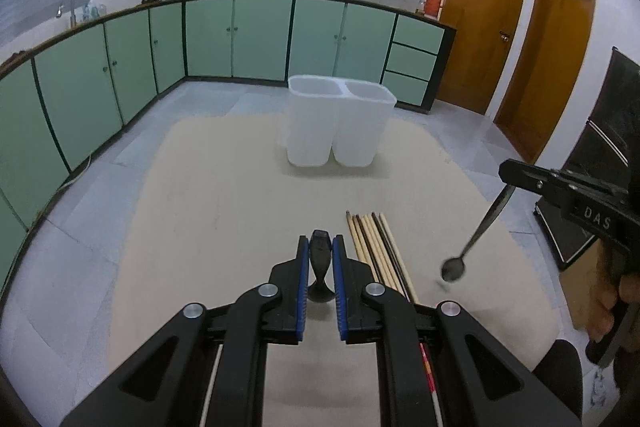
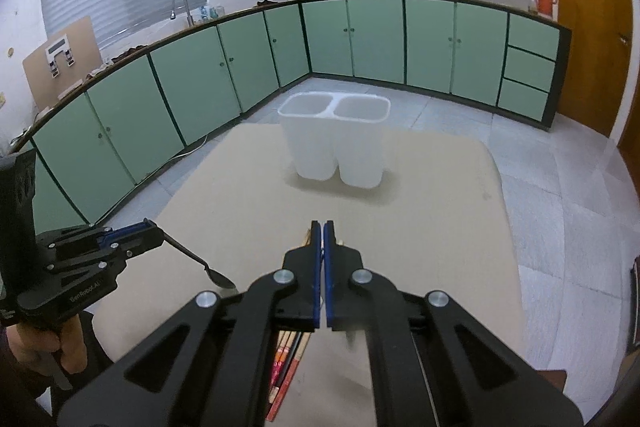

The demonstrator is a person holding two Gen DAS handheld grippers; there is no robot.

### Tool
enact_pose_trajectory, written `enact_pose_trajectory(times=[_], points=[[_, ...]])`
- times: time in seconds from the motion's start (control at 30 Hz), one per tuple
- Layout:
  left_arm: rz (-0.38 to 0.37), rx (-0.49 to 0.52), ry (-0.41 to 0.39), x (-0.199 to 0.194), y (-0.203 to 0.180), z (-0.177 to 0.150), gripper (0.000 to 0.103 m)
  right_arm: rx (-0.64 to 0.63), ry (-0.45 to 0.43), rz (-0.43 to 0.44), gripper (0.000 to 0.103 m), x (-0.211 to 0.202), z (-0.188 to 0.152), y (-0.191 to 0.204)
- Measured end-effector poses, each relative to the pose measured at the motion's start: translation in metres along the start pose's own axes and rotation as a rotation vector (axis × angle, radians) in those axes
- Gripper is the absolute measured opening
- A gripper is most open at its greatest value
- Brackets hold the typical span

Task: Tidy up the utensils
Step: 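Lift both spoons and carry them toward the white utensil holder, then lower both spoons into the white holder and open both tools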

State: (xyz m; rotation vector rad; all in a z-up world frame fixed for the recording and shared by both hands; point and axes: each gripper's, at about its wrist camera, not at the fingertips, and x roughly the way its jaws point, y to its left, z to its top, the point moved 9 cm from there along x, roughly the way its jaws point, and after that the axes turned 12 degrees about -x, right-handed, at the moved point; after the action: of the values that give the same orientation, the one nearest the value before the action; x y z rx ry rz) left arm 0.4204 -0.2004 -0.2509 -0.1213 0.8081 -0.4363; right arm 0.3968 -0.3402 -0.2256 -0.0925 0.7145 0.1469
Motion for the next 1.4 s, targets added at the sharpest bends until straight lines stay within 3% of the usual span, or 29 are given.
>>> enact_pose_trajectory(times=[0.3,0.63,0.87,1.0,1.17,1.4], points=[[-0.019,0.008,-0.012,-0.003,-0.002,0.029,0.011,-0.038,0.004,0.047,0.0,0.001,0.043,0.002],[-0.057,0.017,-0.103,0.002,-0.023,0.144,0.011,-0.09,-0.042,0.021,0.0,0.015,0.149,-0.019],[-0.049,0.055,-0.172,0.033,-0.048,0.212,0.011,-0.051,-0.076,-0.019,0.0,0.057,0.205,-0.054],[-0.038,0.053,-0.151,0.076,-0.05,0.226,0.011,-0.023,-0.061,-0.027,0.0,0.089,0.208,-0.073],[-0.026,0.014,-0.079,0.127,-0.036,0.205,0.011,0.014,0.007,-0.024,0.0,0.129,0.181,-0.087],[0.014,-0.004,-0.034,0.14,-0.015,0.183,0.014,0.036,0.029,-0.027,0.008,0.129,0.155,-0.087]])
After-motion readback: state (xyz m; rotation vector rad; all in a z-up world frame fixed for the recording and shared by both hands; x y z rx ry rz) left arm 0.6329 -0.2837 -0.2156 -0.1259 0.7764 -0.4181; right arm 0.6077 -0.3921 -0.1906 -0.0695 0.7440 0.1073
